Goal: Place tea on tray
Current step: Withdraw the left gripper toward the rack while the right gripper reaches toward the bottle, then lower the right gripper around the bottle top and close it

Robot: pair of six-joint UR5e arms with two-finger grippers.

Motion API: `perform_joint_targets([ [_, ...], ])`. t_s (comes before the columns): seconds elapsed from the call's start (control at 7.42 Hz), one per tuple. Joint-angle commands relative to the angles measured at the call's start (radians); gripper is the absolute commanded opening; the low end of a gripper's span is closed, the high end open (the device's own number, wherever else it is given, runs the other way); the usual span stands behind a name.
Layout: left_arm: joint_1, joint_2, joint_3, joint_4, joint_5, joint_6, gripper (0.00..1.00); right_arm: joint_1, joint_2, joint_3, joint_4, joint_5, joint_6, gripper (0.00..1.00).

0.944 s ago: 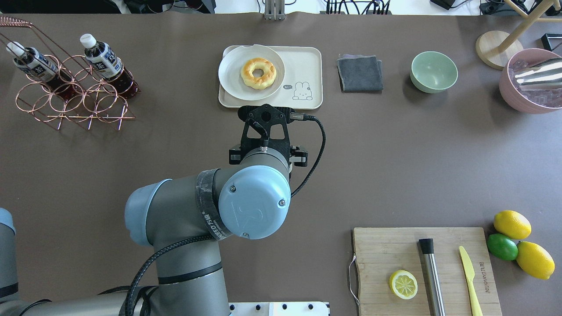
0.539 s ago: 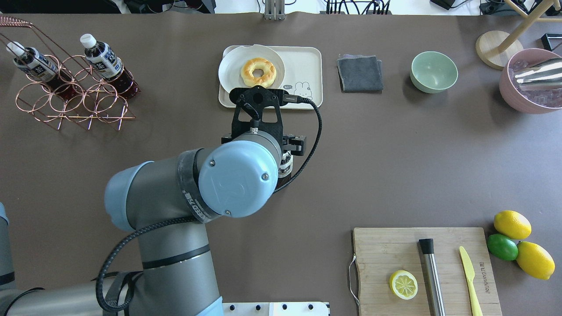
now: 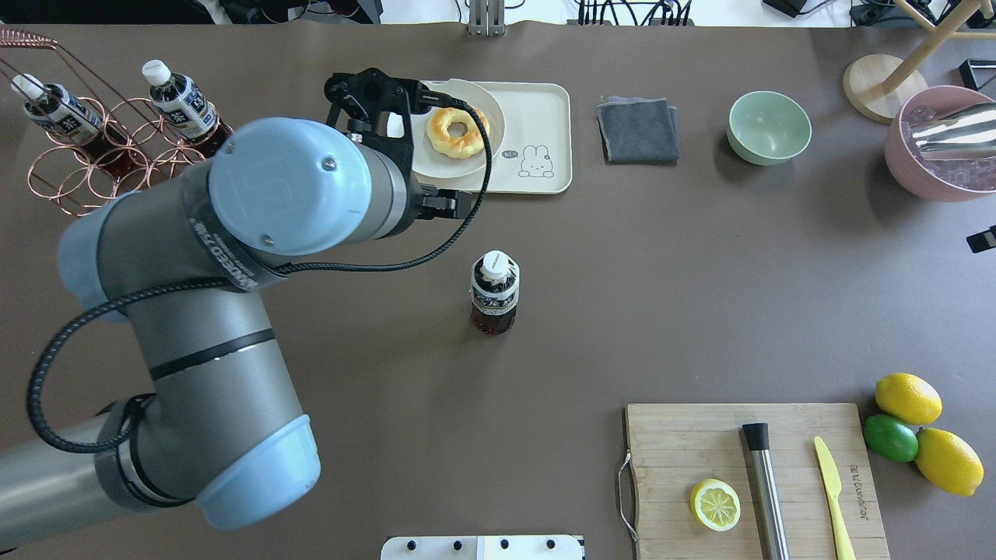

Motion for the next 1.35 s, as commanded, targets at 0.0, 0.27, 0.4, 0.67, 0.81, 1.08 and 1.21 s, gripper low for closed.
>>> perform_joint_targets([
  [0.0, -0.113, 0.253, -0.006, -0.259, -0.132, 0.146, 0.96, -0.283, 0.214, 0.086, -0.003, -0.159, 0.380, 1.00],
  [0.27, -0.195, 0.408, 0.006, -0.418, -0.225, 0.233, 0.96, -0.512, 0.355, 0.090, -0.087, -0.431, 0.424, 1.00],
  [0.4, -0.230, 0.442, -0.002, -0.431, -0.293, 0.248, 0.96, -0.610, 0.513, 0.077, -0.262, -0.581, 0.433, 1.00],
  [0.67, -0.249, 0.484, -0.003, -0.463, -0.315, 0.248, 0.96, -0.640, 0.740, 0.025, -0.480, -0.607, 0.435, 0.96],
  [0.81, -0.249, 0.487, -0.011, -0.480, -0.325, 0.248, 0.96, -0.649, 0.739, 0.022, -0.480, -0.610, 0.436, 0.94],
  [1.08, -0.275, 0.554, -0.052, -0.485, -0.335, 0.281, 0.96, -0.654, 0.785, -0.028, -0.479, -0.610, 0.426, 0.89],
  [1.21, -0.293, 0.611, -0.084, -0.497, -0.337, 0.306, 0.96, -0.654, 0.820, -0.071, -0.479, -0.618, 0.418, 0.87],
])
